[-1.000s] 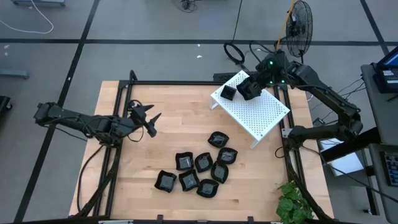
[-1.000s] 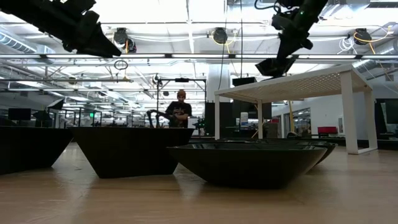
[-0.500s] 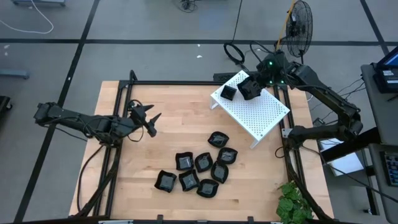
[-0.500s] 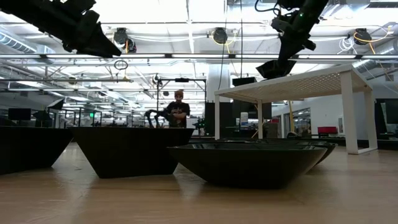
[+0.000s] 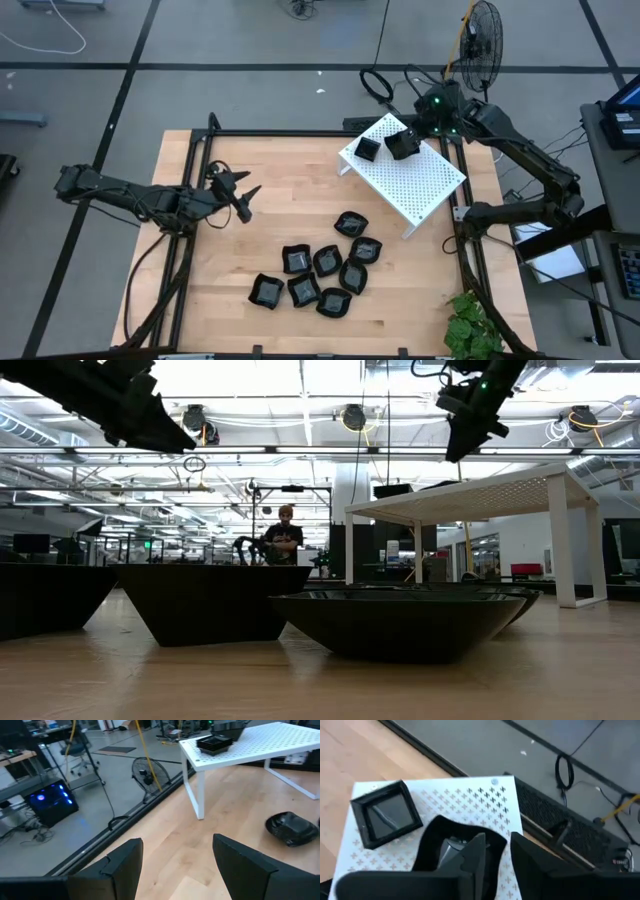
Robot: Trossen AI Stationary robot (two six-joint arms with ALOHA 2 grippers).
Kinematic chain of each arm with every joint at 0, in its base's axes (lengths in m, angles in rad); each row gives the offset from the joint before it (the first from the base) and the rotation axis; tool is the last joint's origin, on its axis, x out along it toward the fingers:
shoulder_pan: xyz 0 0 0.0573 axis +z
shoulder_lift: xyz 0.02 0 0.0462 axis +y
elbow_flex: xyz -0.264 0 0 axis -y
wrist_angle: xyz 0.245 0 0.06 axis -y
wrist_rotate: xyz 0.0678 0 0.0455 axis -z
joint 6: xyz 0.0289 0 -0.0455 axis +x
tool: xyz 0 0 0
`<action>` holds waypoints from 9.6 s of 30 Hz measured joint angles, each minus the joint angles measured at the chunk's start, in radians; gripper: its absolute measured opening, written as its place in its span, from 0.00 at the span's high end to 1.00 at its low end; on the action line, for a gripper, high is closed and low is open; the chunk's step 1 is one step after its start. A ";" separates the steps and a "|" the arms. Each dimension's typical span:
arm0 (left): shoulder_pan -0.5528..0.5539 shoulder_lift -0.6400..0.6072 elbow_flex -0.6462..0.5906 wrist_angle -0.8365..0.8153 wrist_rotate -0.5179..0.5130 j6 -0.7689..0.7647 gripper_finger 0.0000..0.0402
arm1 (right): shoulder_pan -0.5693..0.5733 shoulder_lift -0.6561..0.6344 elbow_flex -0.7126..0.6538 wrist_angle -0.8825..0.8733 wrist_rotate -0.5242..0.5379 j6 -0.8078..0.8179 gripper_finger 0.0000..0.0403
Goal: Pick & Place Mini shaped plates
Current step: Stack the distorted square plate on top of the other distorted square plates on the shelf
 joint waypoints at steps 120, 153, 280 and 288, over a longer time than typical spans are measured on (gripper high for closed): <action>-0.107 0.802 0.338 -0.093 0.620 -0.076 0.39 | 0.470 -0.892 -0.868 0.962 -0.623 -0.071 0.82; -0.007 0.863 0.338 -0.003 0.748 -0.054 0.39 | 0.470 -0.882 -0.868 0.961 -0.627 -0.077 0.82; -0.010 0.881 0.322 0.025 0.749 -0.086 0.39 | 0.469 -0.879 -0.868 0.961 -0.627 0.035 0.82; -0.010 0.881 0.276 0.095 0.745 -0.114 0.39 | 0.469 -0.879 -0.868 0.961 -0.627 0.035 0.82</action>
